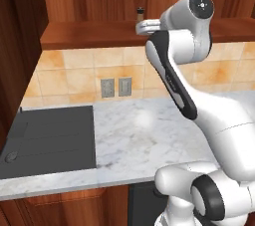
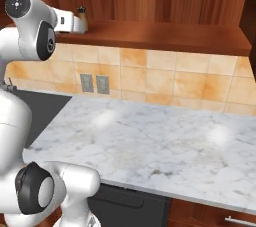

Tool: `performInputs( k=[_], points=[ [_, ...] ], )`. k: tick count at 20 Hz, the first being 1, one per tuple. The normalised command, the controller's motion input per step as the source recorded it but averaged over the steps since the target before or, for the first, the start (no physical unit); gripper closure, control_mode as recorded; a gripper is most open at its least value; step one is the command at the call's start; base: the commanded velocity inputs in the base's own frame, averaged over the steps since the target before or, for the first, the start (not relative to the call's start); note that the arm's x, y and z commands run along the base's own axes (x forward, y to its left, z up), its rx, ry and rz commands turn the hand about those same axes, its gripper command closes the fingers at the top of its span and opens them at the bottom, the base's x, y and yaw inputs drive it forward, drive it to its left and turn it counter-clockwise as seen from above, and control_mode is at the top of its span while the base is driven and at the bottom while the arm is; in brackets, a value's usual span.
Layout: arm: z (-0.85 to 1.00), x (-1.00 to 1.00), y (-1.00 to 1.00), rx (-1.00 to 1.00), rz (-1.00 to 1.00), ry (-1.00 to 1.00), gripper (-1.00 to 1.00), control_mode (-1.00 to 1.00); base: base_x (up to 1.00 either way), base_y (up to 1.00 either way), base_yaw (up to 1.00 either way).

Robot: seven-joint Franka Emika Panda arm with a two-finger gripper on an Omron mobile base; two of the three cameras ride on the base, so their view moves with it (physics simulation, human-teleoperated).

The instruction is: Take 2 condiments from the cabinet and move them on the counter near the stove.Make sure the condiments are lined up with each other, next to each other.

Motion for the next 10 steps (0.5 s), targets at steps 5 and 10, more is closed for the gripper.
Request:
performInputs(
  k=[5,10],
  points=[
    [0.00,0.54,0.06,0.00,0.00,0.05,-1.00,-1.00,0.00,0.00,0.00],
    [0.00,0.41,0.00,0.00,0.00,0.04,-1.00,-1.00,0.00,0.00,0.00]
  ],
)
